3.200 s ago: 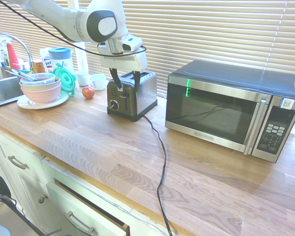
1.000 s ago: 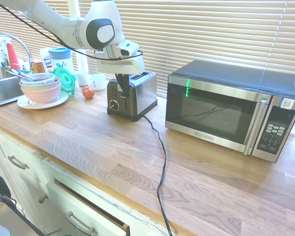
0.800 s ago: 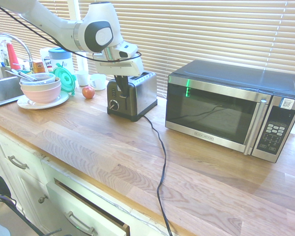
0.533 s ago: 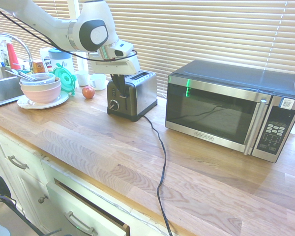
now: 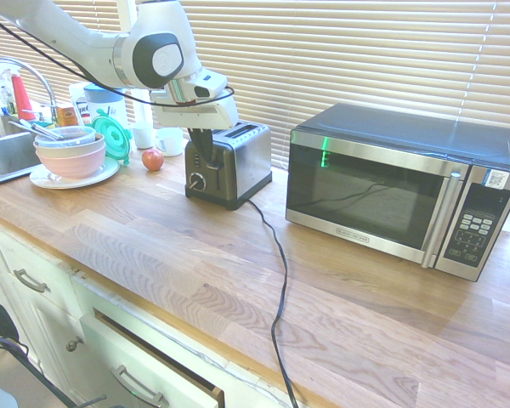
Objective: Press the toaster
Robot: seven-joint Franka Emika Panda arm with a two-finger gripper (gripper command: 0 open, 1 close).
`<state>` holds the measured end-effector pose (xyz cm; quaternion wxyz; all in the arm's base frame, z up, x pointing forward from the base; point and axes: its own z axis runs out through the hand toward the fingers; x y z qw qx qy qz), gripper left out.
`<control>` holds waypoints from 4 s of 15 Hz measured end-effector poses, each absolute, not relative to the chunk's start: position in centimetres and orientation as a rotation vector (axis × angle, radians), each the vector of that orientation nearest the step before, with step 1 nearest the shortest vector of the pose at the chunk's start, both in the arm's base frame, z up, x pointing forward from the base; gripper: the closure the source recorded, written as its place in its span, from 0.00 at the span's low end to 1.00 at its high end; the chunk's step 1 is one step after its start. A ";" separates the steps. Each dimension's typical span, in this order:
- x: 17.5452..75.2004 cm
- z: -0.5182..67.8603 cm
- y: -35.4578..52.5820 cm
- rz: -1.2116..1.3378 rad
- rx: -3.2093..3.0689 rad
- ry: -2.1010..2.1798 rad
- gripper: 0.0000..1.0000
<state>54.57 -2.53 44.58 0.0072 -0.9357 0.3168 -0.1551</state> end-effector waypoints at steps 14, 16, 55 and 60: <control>58.5 39.5 -4.1 -0.313 -2.944 1.009 1.00; 59.1 39.6 -3.9 -0.280 -2.972 1.011 1.00; 43.1 42.7 -2.8 -0.250 -3.090 0.986 0.00; 43.1 42.7 -2.8 -0.254 -3.091 0.986 0.00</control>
